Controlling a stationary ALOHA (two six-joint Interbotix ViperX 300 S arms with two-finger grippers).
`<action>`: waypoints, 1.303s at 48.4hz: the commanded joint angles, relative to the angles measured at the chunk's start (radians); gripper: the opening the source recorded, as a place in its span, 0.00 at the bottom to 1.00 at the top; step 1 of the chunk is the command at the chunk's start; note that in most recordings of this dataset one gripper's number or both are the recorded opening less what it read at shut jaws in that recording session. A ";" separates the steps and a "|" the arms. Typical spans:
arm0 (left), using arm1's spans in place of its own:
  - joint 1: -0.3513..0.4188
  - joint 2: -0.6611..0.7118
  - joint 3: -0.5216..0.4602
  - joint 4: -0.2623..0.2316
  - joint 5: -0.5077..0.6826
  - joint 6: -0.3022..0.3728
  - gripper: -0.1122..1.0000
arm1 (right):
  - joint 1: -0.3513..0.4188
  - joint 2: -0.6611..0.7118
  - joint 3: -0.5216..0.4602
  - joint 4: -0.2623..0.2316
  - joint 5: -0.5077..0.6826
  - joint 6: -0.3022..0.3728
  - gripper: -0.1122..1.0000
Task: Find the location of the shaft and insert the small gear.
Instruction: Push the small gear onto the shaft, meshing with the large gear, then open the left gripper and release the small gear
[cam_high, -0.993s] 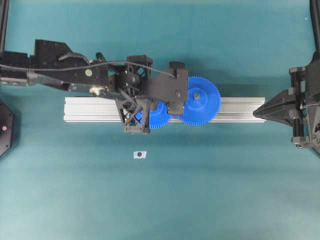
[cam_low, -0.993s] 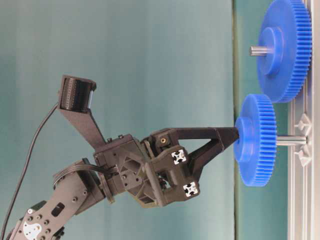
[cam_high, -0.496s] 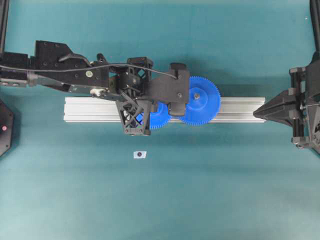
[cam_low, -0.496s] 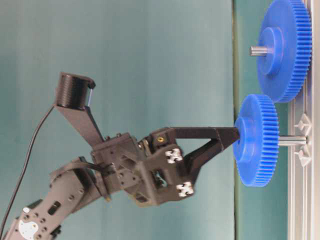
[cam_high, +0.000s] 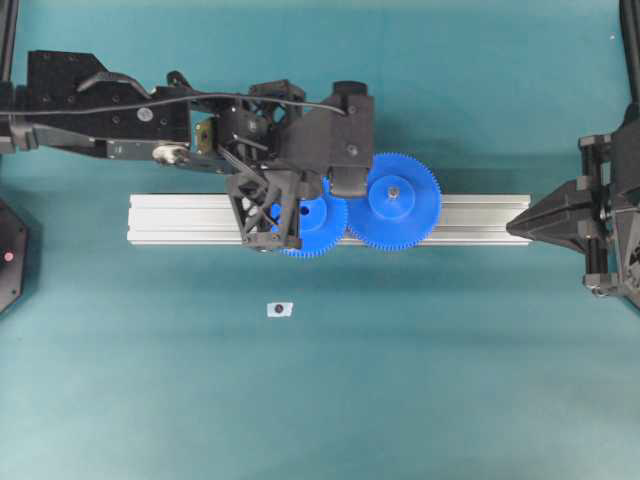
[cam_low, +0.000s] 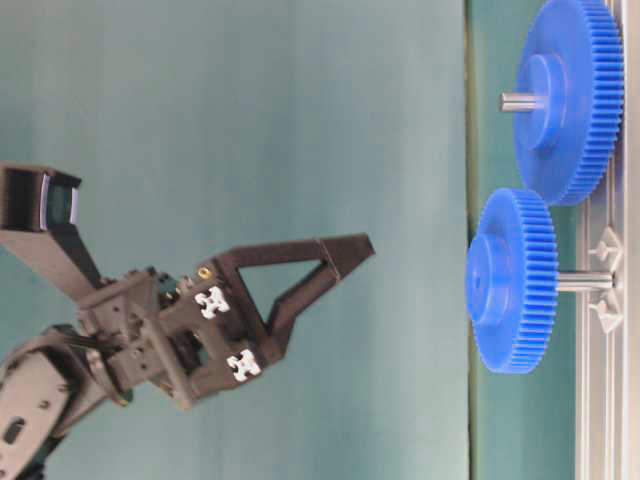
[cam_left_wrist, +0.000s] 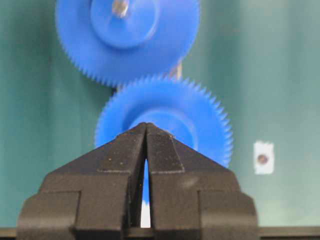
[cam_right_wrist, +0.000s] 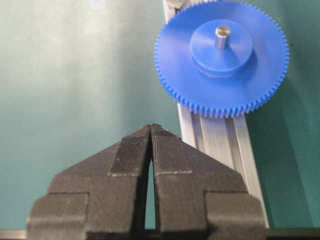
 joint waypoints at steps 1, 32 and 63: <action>-0.009 0.008 0.014 -0.002 -0.011 -0.003 0.11 | -0.002 0.003 -0.012 0.000 -0.009 0.009 0.15; -0.020 -0.017 -0.003 -0.002 -0.002 -0.012 0.11 | -0.002 0.003 -0.012 0.000 -0.008 0.009 0.15; -0.052 -0.275 0.133 -0.002 0.002 -0.015 0.11 | -0.002 0.000 -0.011 0.000 -0.009 0.009 0.15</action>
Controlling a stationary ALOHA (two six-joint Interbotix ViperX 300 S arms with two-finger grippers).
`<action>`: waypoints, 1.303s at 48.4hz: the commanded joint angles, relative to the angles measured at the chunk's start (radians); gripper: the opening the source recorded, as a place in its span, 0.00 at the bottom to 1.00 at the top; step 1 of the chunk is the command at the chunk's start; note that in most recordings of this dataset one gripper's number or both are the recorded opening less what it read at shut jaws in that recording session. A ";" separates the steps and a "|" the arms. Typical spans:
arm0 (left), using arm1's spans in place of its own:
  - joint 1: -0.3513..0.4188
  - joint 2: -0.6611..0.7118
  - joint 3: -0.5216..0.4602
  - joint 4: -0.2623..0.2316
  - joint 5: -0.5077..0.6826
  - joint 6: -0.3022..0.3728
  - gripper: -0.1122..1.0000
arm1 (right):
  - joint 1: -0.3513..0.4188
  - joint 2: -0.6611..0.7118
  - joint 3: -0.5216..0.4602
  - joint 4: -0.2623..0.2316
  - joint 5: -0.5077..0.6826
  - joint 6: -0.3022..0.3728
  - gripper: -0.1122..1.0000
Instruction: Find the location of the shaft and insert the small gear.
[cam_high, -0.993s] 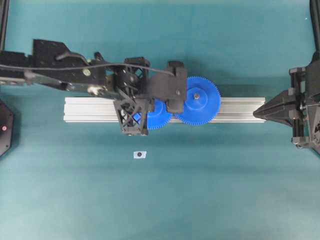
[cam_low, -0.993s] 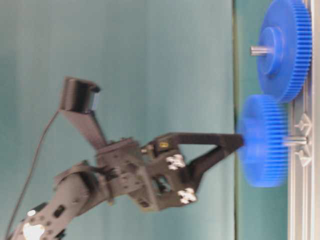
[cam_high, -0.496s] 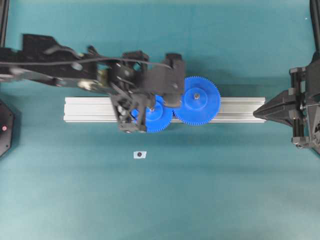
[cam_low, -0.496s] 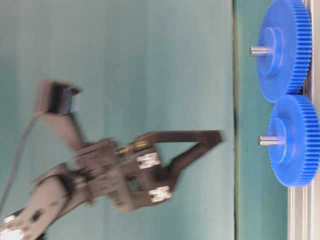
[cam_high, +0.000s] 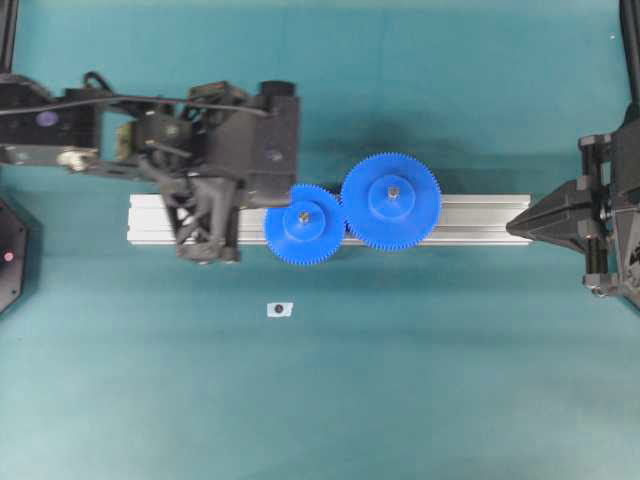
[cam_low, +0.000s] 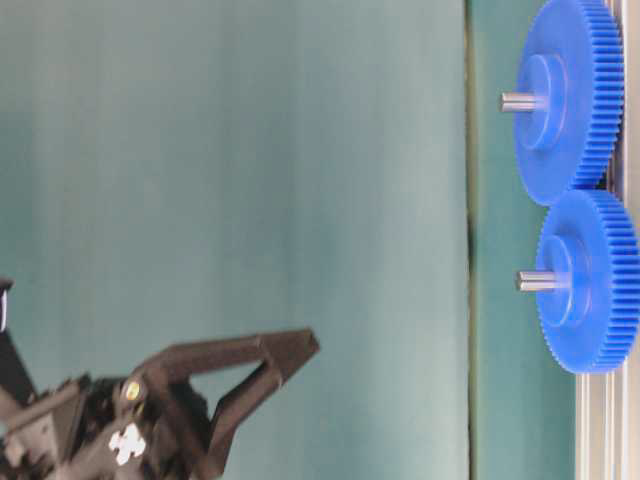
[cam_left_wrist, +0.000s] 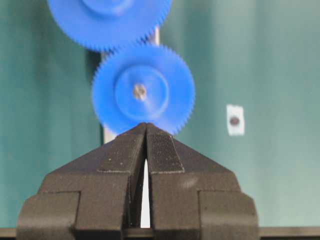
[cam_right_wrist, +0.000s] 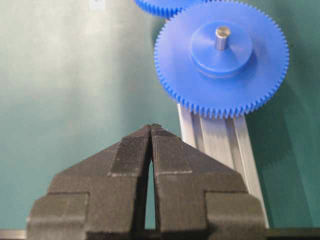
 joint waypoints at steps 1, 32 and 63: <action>-0.011 -0.044 0.008 0.000 -0.009 0.000 0.11 | -0.002 0.000 -0.012 0.003 -0.008 0.008 0.15; -0.026 -0.104 0.107 0.000 -0.063 -0.006 0.11 | -0.002 -0.005 -0.011 0.003 -0.008 0.008 0.15; -0.021 -0.176 0.236 0.000 -0.299 -0.133 0.11 | -0.002 -0.009 0.006 0.003 -0.043 0.008 0.15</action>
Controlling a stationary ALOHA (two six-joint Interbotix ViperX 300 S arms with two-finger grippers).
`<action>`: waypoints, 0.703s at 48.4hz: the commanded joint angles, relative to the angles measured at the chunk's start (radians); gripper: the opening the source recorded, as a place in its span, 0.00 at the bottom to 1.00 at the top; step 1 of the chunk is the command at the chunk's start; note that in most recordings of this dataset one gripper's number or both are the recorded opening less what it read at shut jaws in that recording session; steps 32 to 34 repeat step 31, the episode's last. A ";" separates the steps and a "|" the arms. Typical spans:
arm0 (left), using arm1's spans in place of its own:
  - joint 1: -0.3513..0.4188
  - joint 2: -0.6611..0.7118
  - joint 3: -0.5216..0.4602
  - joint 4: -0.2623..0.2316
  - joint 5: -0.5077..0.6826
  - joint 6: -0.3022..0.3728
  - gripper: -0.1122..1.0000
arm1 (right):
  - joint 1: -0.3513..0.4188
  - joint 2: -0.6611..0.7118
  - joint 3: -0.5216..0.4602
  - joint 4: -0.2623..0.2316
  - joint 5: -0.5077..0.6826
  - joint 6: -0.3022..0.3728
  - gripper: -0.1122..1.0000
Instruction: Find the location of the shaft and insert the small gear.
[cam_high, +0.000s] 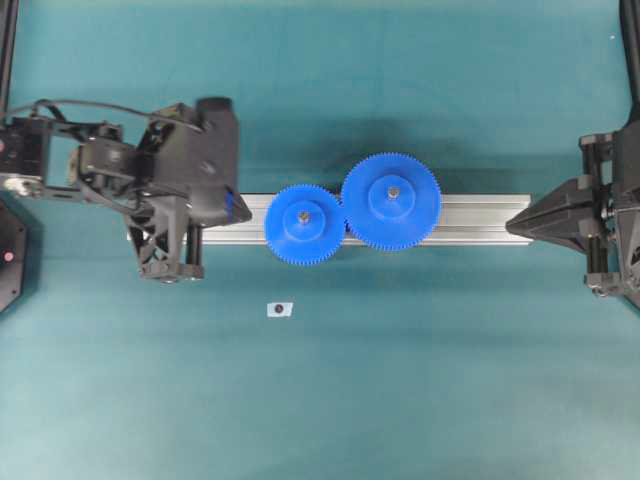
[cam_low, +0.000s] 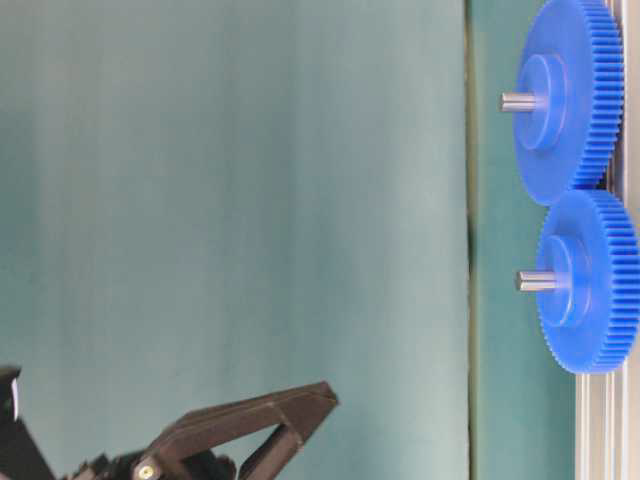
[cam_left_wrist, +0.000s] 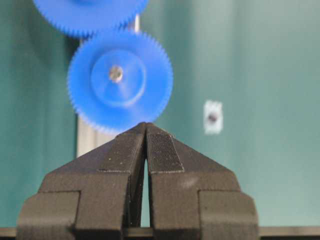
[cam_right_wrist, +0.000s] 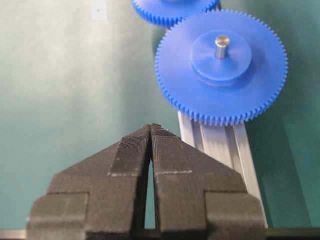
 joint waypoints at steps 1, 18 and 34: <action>0.000 -0.048 0.018 0.000 -0.061 -0.014 0.11 | 0.000 0.000 -0.003 0.002 -0.011 0.008 0.15; 0.000 -0.124 0.097 -0.002 -0.135 -0.017 0.11 | 0.000 -0.028 0.008 0.002 -0.011 0.008 0.15; 0.002 -0.117 0.098 0.000 -0.135 -0.015 0.11 | -0.002 -0.034 0.011 0.002 -0.009 0.008 0.15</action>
